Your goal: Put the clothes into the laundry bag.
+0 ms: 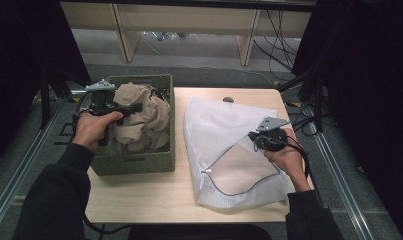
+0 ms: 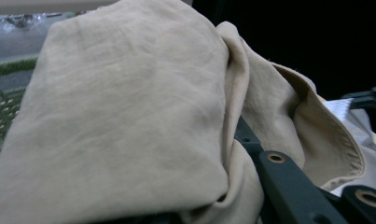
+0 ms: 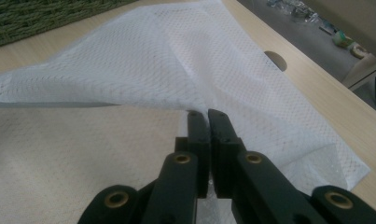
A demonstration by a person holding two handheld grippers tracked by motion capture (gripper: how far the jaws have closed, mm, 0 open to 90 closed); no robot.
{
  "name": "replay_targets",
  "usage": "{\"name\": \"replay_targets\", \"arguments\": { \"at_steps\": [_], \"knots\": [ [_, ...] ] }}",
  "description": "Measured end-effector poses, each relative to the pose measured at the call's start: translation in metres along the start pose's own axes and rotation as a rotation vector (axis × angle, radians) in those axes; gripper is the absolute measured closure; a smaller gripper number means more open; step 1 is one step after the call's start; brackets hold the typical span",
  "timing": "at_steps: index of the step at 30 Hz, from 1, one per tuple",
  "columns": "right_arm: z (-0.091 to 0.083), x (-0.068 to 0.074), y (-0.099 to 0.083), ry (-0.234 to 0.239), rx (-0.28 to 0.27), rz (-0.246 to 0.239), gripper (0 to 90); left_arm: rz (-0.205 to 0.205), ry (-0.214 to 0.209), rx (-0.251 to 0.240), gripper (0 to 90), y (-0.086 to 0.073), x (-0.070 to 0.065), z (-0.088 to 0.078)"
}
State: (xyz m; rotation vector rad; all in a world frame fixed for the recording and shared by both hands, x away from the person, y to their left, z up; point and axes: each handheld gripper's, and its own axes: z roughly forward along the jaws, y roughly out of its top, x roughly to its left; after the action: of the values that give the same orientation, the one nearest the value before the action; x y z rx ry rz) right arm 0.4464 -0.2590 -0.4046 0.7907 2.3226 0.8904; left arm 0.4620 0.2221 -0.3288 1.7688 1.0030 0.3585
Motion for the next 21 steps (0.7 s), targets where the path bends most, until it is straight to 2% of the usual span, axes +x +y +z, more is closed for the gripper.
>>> {"name": "replay_targets", "arguments": {
  "at_steps": [3,4,5,6,7,9,10,12,13,14,15,16,17,18,19,20,21],
  "knots": [
    [0.000,-0.001,0.001,0.007,-0.003,-0.010,89.4,0.019,-0.037,-0.017,74.3,0.005,-0.014,-0.010],
    [0.000,-0.001,0.001,0.007,-0.003,-0.010,89.4,0.019,-0.037,-0.017,74.4,0.005,-0.014,-0.010],
    [0.000,-0.001,0.001,0.004,-0.008,-0.012,89.4,0.027,-0.064,-0.022,74.4,0.006,-0.022,-0.015],
    [0.000,-0.001,0.001,0.004,-0.008,-0.012,89.4,0.027,-0.064,-0.022,74.5,0.006,-0.022,-0.015],
    [0.000,-0.001,0.001,-0.004,-0.012,-0.001,89.4,0.031,-0.096,-0.033,74.6,0.009,-0.030,-0.021],
    [-0.001,-0.001,0.002,-0.001,-0.009,0.004,89.4,0.032,-0.135,-0.049,74.7,0.012,-0.040,-0.027],
    [-0.001,-0.001,0.002,-0.001,-0.009,0.004,89.4,0.032,-0.135,-0.049,74.7,0.012,-0.040,-0.027],
    [-0.001,-0.002,0.002,-0.002,-0.020,-0.005,89.4,0.040,-0.171,-0.064,74.7,0.015,-0.052,-0.034],
    [-0.001,-0.003,0.003,-0.015,-0.025,-0.013,89.4,0.051,-0.198,-0.071,74.7,0.018,-0.060,-0.038],
    [-0.001,-0.002,0.004,-0.008,-0.023,0.006,89.4,0.049,-0.213,-0.076,74.7,0.019,-0.065,-0.041],
    [-0.001,-0.002,0.005,-0.001,-0.023,-0.006,89.4,0.069,-0.265,-0.084,74.7,0.024,-0.078,-0.046],
    [-0.001,-0.002,0.005,-0.001,-0.023,-0.006,89.4,0.069,-0.265,-0.084,74.7,0.024,-0.078,-0.046],
    [0.000,-0.002,0.005,0.000,-0.024,-0.007,89.4,0.072,-0.319,-0.090,74.7,0.027,-0.092,-0.050],
    [0.000,-0.002,0.005,0.000,-0.024,-0.007,89.4,0.072,-0.319,-0.090,74.7,0.027,-0.092,-0.050],
    [-0.001,-0.002,0.005,0.004,-0.023,-0.002,89.4,0.074,-0.364,-0.081,74.7,0.028,-0.106,-0.051],
    [-0.001,-0.002,0.005,0.004,-0.023,-0.002,89.4,0.074,-0.364,-0.081,74.6,0.028,-0.106,-0.051],
    [-0.001,-0.002,0.005,0.000,-0.026,0.008,89.4,0.071,-0.397,-0.083,74.6,0.028,-0.112,-0.050]
  ]
}}
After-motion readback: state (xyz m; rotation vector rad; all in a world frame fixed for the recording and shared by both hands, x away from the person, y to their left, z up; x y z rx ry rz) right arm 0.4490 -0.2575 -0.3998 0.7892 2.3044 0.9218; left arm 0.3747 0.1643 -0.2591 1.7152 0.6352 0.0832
